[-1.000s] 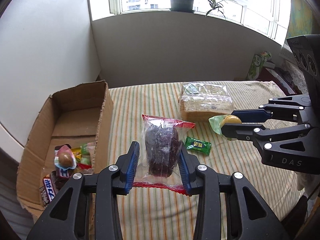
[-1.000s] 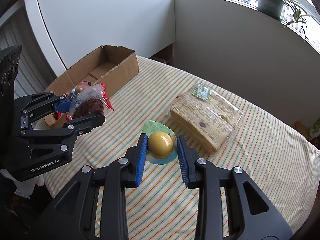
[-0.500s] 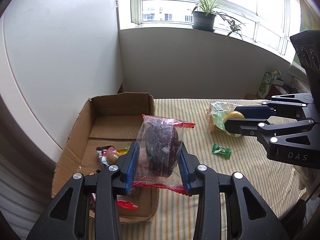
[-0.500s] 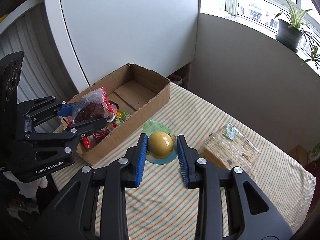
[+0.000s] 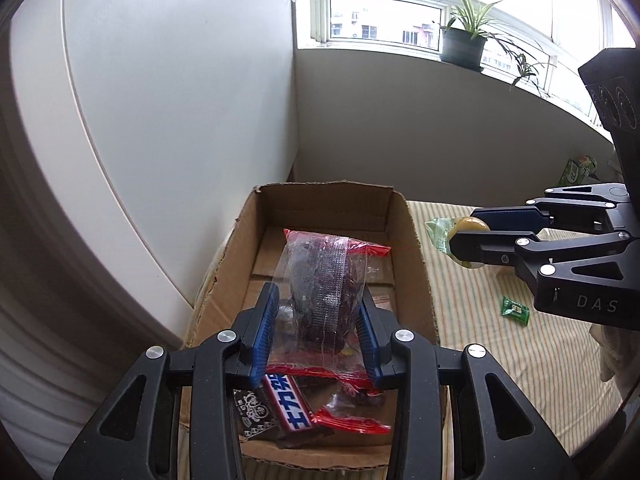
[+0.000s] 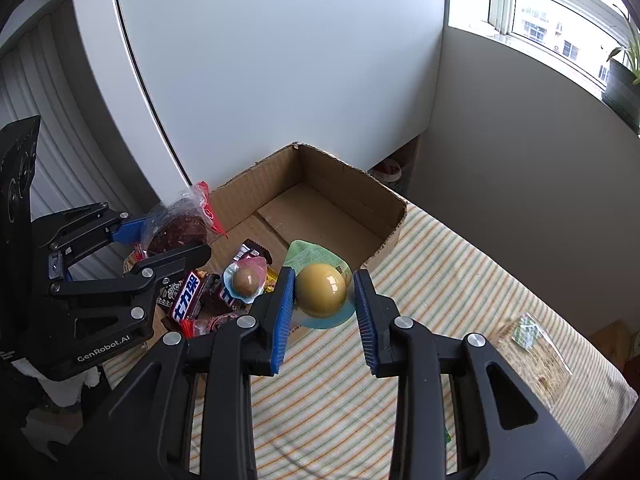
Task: Organize snacks
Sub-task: 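Carry both items over the box and open both tools to drop them, then move both open tools back toward the green candy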
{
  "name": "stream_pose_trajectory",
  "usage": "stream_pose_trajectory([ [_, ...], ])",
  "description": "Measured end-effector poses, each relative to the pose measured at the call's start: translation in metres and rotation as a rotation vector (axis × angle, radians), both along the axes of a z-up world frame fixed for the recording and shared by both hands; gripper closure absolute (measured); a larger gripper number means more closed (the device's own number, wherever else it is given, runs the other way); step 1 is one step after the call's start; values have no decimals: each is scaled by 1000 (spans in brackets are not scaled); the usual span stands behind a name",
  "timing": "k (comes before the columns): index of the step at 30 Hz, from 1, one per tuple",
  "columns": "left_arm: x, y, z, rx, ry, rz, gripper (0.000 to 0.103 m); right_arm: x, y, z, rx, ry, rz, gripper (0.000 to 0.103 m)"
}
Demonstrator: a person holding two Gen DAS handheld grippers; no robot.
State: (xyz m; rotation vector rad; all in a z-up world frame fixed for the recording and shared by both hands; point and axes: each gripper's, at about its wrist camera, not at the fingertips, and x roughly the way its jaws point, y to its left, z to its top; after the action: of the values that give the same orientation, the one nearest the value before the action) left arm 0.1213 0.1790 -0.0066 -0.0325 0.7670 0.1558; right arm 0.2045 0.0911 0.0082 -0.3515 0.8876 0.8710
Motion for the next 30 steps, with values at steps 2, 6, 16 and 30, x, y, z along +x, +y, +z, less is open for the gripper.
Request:
stream_pose_trajectory([
  [2,3,5,-4,-1,6,6,67,4,10,-6,-7,2,8,72],
  [6,10,13,-11,-4,17,15,67,13,27,-16,-17,14,18,72],
  [16,20,24,-22,-14,41,30,65,26,43,-32,-18,40,28,70],
  [30,17,29,-18,-6,29,53,53,21,30,-22,-6,20,3,48],
])
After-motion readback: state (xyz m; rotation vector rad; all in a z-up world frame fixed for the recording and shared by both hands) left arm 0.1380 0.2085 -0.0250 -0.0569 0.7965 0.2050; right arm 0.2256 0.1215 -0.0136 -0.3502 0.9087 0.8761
